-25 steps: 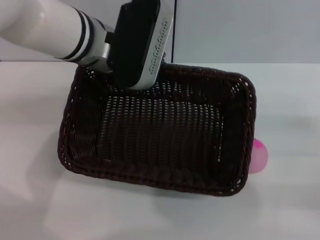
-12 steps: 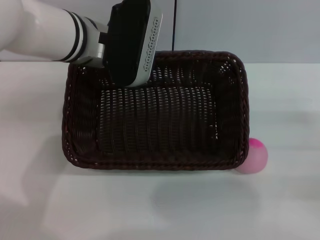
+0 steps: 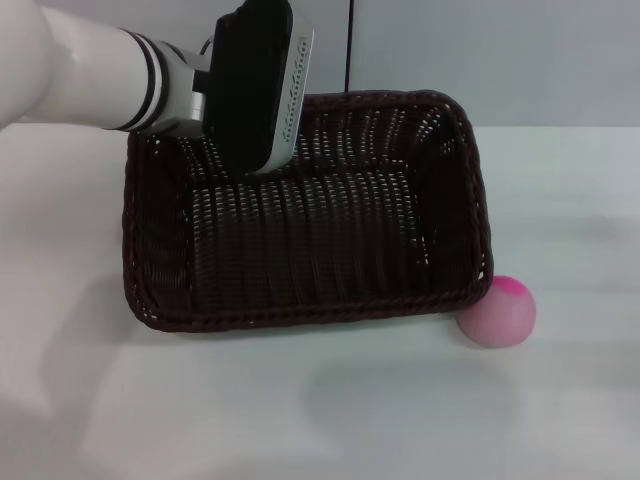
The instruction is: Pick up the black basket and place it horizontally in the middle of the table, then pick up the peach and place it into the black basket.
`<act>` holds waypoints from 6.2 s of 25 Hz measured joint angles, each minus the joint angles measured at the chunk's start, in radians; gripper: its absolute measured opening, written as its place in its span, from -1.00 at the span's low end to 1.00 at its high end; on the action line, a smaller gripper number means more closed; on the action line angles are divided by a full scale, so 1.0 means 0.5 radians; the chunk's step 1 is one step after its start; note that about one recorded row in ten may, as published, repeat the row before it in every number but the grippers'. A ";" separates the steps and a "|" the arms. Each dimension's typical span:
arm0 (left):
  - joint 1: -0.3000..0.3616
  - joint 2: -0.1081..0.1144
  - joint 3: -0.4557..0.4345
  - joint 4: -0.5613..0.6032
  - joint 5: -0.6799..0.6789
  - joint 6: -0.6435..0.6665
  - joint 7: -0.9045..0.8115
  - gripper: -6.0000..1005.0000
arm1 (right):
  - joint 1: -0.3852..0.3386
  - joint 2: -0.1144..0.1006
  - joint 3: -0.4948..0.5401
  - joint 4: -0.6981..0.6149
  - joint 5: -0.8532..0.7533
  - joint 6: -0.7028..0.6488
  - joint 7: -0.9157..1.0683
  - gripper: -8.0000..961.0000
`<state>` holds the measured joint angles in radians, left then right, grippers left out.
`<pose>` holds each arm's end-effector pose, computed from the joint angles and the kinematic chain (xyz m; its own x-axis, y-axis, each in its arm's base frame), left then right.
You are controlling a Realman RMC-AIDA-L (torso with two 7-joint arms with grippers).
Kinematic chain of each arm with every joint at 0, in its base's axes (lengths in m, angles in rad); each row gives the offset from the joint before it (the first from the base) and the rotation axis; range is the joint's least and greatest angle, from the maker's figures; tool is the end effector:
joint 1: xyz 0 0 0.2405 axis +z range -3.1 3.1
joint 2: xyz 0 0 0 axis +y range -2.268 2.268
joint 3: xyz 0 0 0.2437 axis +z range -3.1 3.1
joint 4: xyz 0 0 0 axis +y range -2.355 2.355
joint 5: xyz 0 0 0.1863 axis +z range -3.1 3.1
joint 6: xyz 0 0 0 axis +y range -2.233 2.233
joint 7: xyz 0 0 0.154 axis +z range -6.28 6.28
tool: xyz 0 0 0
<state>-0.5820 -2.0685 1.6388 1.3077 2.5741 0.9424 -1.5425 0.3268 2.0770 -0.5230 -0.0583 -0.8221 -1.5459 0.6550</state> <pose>-0.1439 0.3759 -0.0317 0.7480 -0.4253 -0.5095 -0.6282 -0.7016 -0.3365 0.3243 0.2741 0.0717 0.3767 0.2761 -0.8843 -0.8993 -0.1200 -0.4205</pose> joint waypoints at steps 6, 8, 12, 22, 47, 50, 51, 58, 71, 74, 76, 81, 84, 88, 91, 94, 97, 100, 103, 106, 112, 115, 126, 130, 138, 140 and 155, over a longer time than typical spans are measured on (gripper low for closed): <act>0.074 0.002 0.085 0.012 0.029 -0.096 -0.011 0.08 | 0.008 0.000 0.000 -0.003 0.000 0.026 -0.002 0.55; 0.097 0.002 0.131 0.015 0.044 -0.115 -0.011 0.23 | 0.010 0.000 0.000 -0.005 0.000 0.028 -0.003 0.55; 0.128 0.002 0.174 0.031 0.053 -0.124 -0.013 0.51 | 0.010 0.000 0.000 -0.006 0.000 0.028 -0.005 0.55; 0.546 0.004 0.067 0.546 -0.478 -0.747 -0.073 0.51 | -0.044 -0.002 -0.040 -0.096 -0.071 -0.005 -0.003 0.55; 1.027 0.004 -0.534 -1.009 -3.897 0.459 0.945 0.51 | 0.304 -0.050 -0.266 -2.457 -3.288 -0.761 2.999 0.55; 1.016 0.006 -0.661 -1.347 -4.054 0.866 1.120 0.51 | 0.325 -0.045 -0.349 -2.427 -3.327 -0.740 3.071 0.52; 1.016 0.006 -0.691 -1.416 -4.071 0.947 1.152 0.50 | 0.334 -0.039 -0.392 -2.404 -3.333 -0.719 3.092 0.52; 1.044 0.013 -0.742 -1.653 -4.081 1.076 1.176 0.50 | 0.411 -0.004 -0.603 -2.083 -3.275 -0.335 3.135 0.46; 1.039 0.014 -0.755 -1.778 -4.076 1.151 1.174 0.50 | 0.627 -0.012 -0.891 -1.534 -3.203 0.041 3.077 0.37; 1.030 0.016 -0.756 -1.782 -4.079 1.150 1.173 0.50 | 0.634 -0.013 -0.906 -1.543 -3.250 0.028 3.129 0.34; 1.026 0.017 -0.756 -1.782 -4.079 1.145 1.173 0.50 | 0.623 -0.014 -0.895 -1.575 -3.264 0.009 3.141 0.33; 1.019 0.018 -0.756 -1.783 -4.080 1.139 1.173 0.50 | 0.556 -0.017 -0.880 -1.722 -3.266 -0.079 3.182 0.14; 1.016 0.019 -0.756 -1.784 -4.080 1.136 1.173 0.50 | 0.509 -0.017 -0.831 -1.824 -3.252 -0.133 3.196 0.00; 1.002 0.020 -0.759 -1.785 -4.083 1.130 1.173 0.50 | 0.481 -0.013 -0.651 -1.889 -3.225 -0.232 3.193 -0.09; 0.997 0.020 -0.759 -1.795 -4.083 1.128 1.175 0.50 | 0.444 -0.017 -0.550 -1.932 -3.186 -0.301 3.181 -0.12; 0.985 0.020 -0.759 -1.810 -4.083 1.128 1.175 0.50 | 0.387 -0.019 -0.496 -2.016 -3.152 -0.355 3.177 -0.14; 0.979 0.020 -0.759 -1.814 -4.077 1.128 1.174 0.50 | 0.330 -0.019 -0.425 -2.148 -3.142 -0.422 3.194 -0.17; 0.978 0.020 -0.759 -1.824 -4.076 1.130 1.174 0.50 | 0.283 -0.014 -0.288 -2.334 -3.129 -0.549 3.229 -0.22; 0.978 0.020 -0.759 -1.832 -4.076 1.136 1.172 0.50 | 0.269 -0.015 -0.132 -2.521 -3.005 -0.779 3.223 -0.30; 0.985 0.019 -0.758 -1.833 -4.078 1.153 1.174 0.50 | 0.266 -0.012 -0.051 -2.708 -2.777 -0.962 3.216 -0.34; 0.965 0.013 -0.744 -1.860 -4.075 1.186 1.183 0.50 | 0.348 -0.014 -0.164 -2.704 -2.451 -0.892 3.167 -0.45; 0.962 0.014 -0.740 -1.867 -4.075 1.194 1.174 0.50 | 0.416 -0.012 -0.263 -2.536 -2.447 -0.673 3.067 -0.51; 0.975 0.016 -0.731 -1.916 -4.040 1.201 1.229 0.50 | 0.770 -0.025 -0.398 -1.558 -2.373 -0.002 2.558 -0.63; 0.958 0.014 -0.730 -1.916 -4.020 1.195 1.269 0.50 | 0.867 -0.021 -0.498 -1.381 -2.330 0.128 2.451 -0.62; 0.919 0.011 -0.738 -1.963 -4.020 1.186 1.308 0.50 | 0.873 0.000 -0.752 -1.336 -2.280 0.335 2.413 0.01; 0.915 0.012 -0.747 -1.971 -4.024 1.193 1.316 0.50 | 0.844 0.002 -0.740 -1.335 -2.260 0.353 2.386 0.13; 0.900 0.015 -0.757 -1.974 -4.024 1.201 1.626 0.50 | 0.060 0.002 -0.724 -0.711 -0.456 0.199 0.859 0.30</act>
<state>-0.1320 -2.0613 1.2602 0.3205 0.5618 1.5428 -0.7294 0.3571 2.0783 -0.8850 -0.4139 -1.0503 -1.4462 1.0844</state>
